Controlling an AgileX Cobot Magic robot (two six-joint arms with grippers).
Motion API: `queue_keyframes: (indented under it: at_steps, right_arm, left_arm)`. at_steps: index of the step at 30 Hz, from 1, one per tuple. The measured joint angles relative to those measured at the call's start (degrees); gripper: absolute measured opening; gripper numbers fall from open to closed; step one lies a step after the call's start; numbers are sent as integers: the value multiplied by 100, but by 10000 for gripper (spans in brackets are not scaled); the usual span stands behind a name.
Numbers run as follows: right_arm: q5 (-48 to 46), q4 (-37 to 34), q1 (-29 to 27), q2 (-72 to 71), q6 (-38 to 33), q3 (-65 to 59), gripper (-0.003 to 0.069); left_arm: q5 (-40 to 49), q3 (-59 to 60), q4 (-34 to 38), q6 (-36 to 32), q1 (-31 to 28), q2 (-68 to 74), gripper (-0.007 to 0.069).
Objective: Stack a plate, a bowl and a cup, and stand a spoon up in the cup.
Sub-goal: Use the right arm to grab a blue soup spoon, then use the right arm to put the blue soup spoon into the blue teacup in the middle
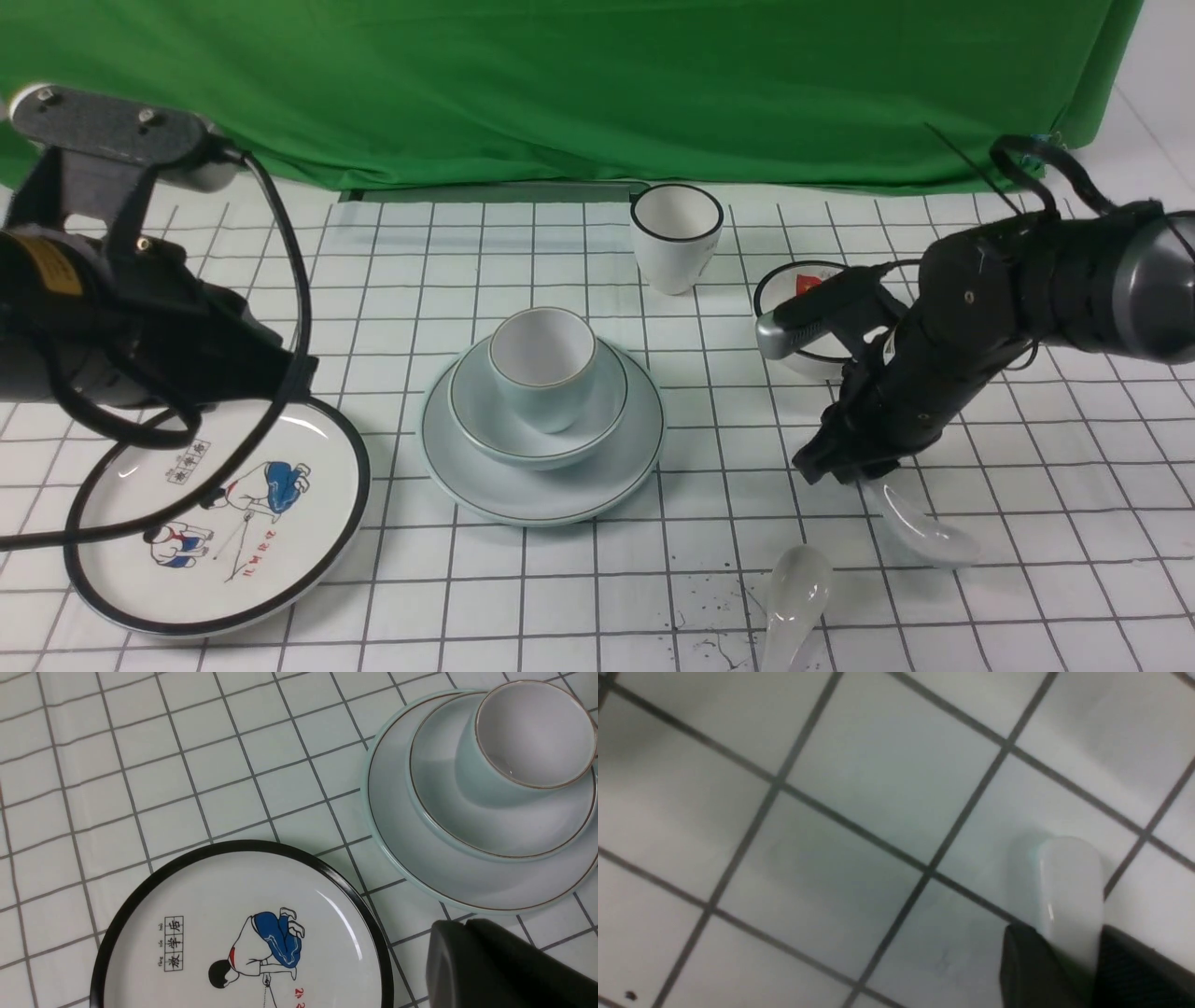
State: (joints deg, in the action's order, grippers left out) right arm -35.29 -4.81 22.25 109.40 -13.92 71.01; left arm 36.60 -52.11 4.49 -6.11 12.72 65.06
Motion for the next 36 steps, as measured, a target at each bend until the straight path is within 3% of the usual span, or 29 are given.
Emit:
queue_keyframes:
  at_steps: [4,9,16,22,29,36]
  right_arm:
    - [42,-123,82,-501,-60,376,172]
    - [1064,-352,452,-1184,-94,560,172]
    - [3529,-412,1600,-1252,-76,569,172]
    - [5134,-412,2202,-592,-86,569,172]
    - [6204,-412,2332,123,-80,569,172]
    - [6526,-412,2332,568,-80,569,172]
  left_arm:
    - [6,0,-13,0,0,0,-36]
    - [10,0,-18,0,0,0,-36]
    - [-14,0,-18,0,0,0,-36]
    - [-84,0,-18,0,0,-74,-36]
    - [-336,0,-18,0,0,-460,-36]
    - [-336,0,-44,0,0,-508,-36]
